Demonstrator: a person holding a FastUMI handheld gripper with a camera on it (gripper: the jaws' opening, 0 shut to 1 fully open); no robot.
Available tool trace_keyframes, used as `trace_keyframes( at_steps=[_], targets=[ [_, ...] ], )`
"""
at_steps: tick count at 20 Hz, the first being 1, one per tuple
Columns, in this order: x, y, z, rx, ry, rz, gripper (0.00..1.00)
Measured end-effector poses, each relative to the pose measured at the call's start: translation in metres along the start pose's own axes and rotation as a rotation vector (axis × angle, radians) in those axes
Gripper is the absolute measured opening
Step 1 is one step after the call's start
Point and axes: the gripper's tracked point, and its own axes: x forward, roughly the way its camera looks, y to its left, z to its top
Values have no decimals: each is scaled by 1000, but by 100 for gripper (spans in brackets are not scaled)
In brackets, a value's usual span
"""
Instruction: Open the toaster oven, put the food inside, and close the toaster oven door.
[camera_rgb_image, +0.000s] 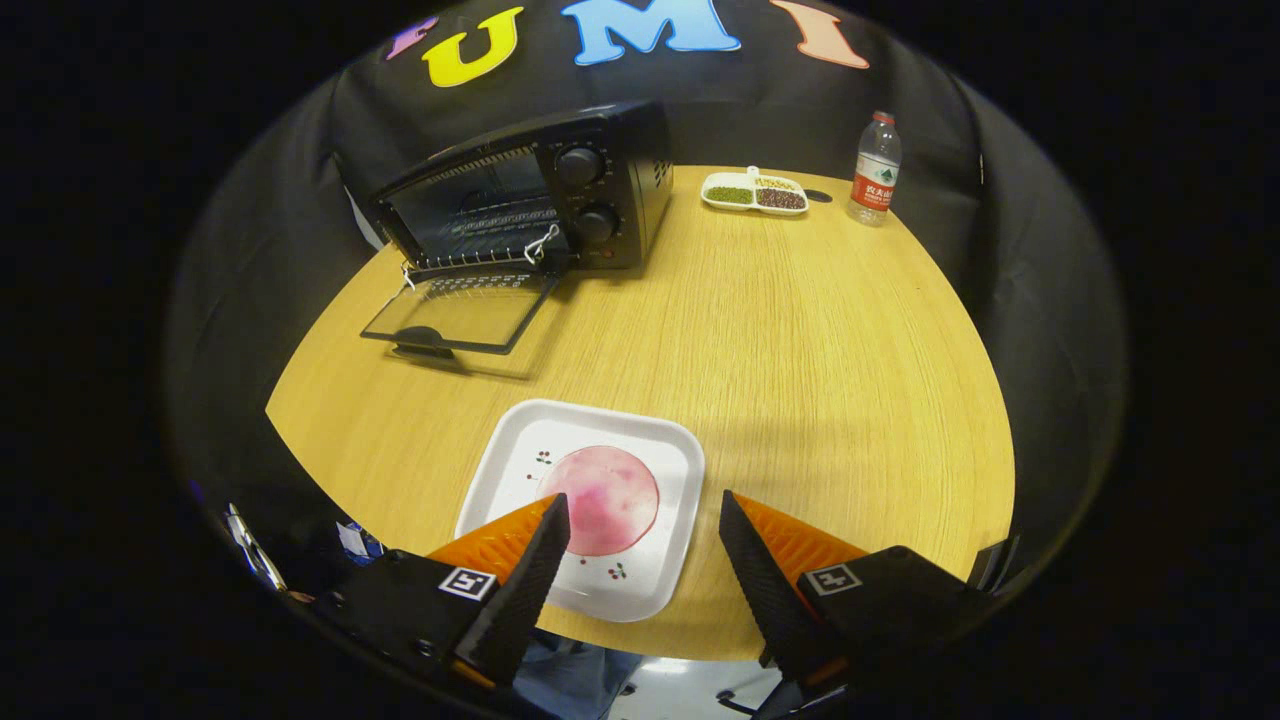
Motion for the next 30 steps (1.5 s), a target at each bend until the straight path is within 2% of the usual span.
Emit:
trace_keyframes(
  at_steps=[5, 8, 10, 15, 17, 19, 21, 22, 26, 30],
  targets=[
    [15, -7, -14, -7, 113, 33, 94],
    [23, -13, -17, 29, 155, 41, 67],
    [27, -15, -19, 61, 182, 51, 54],
    [28, -12, -25, 109, 270, 76, 30],
    [33, -15, -27, 166, 287, 68, 20],
    [29, -14, -26, 229, 332, 94, 10],
    [23, -16, -19, 282, 384, 119, 10],
    [34, -11, -34, 308, 407, 131, 2],
    [27, -7, -31, 346, 415, 199, 1],
    [25, 9, -30, 366, 381, 325, 2]
  ],
)
